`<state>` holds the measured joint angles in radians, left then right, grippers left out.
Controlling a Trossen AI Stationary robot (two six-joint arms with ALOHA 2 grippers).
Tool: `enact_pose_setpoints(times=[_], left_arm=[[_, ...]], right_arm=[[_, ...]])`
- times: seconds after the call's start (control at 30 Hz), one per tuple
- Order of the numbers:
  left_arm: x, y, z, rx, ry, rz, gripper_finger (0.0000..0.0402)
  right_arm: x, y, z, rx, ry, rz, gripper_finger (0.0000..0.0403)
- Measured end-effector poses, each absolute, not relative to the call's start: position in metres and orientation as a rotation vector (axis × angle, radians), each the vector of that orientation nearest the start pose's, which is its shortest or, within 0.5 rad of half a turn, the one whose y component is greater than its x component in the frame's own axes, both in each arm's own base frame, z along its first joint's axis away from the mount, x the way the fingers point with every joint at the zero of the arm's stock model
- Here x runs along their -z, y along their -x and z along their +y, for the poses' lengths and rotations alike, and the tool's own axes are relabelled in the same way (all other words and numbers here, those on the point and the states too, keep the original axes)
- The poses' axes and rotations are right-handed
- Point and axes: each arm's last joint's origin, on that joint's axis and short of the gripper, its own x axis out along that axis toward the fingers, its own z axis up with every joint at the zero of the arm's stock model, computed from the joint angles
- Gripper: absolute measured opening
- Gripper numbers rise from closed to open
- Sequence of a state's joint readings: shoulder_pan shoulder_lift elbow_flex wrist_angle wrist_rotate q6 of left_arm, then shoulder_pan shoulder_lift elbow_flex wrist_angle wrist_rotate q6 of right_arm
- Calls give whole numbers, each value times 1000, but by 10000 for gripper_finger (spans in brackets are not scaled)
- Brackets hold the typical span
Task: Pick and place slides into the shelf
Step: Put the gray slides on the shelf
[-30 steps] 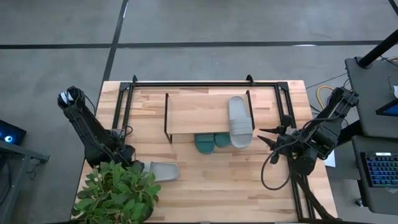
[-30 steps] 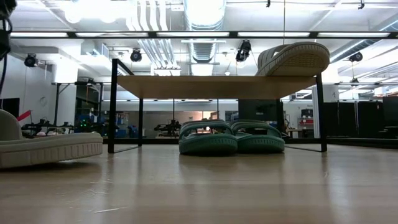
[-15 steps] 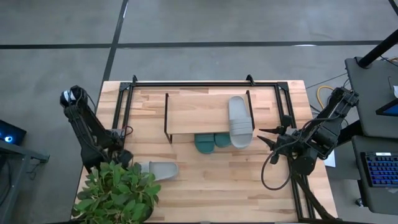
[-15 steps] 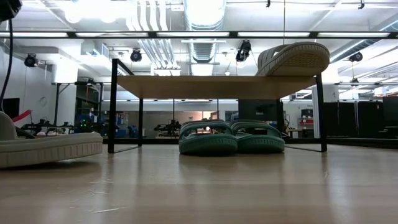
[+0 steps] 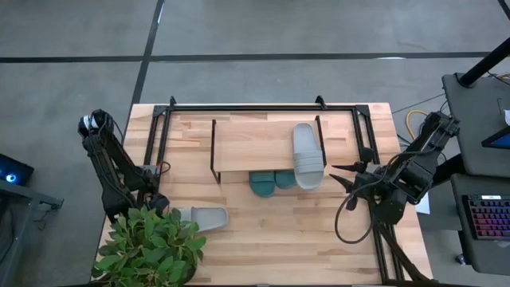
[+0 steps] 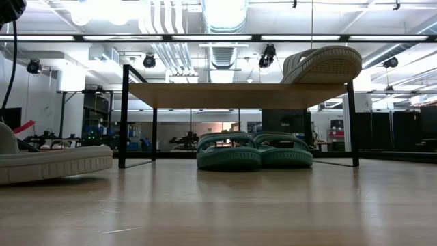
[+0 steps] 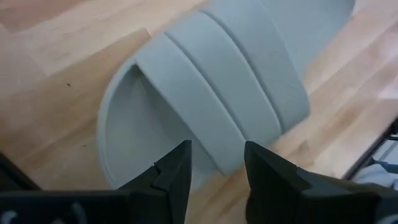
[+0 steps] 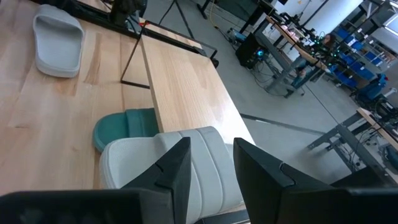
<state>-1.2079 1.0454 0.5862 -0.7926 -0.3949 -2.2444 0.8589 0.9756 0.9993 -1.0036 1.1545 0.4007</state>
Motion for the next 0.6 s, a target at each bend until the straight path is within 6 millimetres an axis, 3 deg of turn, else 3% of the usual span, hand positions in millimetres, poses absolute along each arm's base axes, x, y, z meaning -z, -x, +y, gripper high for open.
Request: enact_pose_setpoints(times=[0.17,0.6], left_arm=[[-175,-68,-148,-535,1072,1026,132],[-167,-74,-160,-493,1067,841,132]], right_arm=[[-322,-124,104,363,441,451,111],[-323,-125,103,391,445,427,111]])
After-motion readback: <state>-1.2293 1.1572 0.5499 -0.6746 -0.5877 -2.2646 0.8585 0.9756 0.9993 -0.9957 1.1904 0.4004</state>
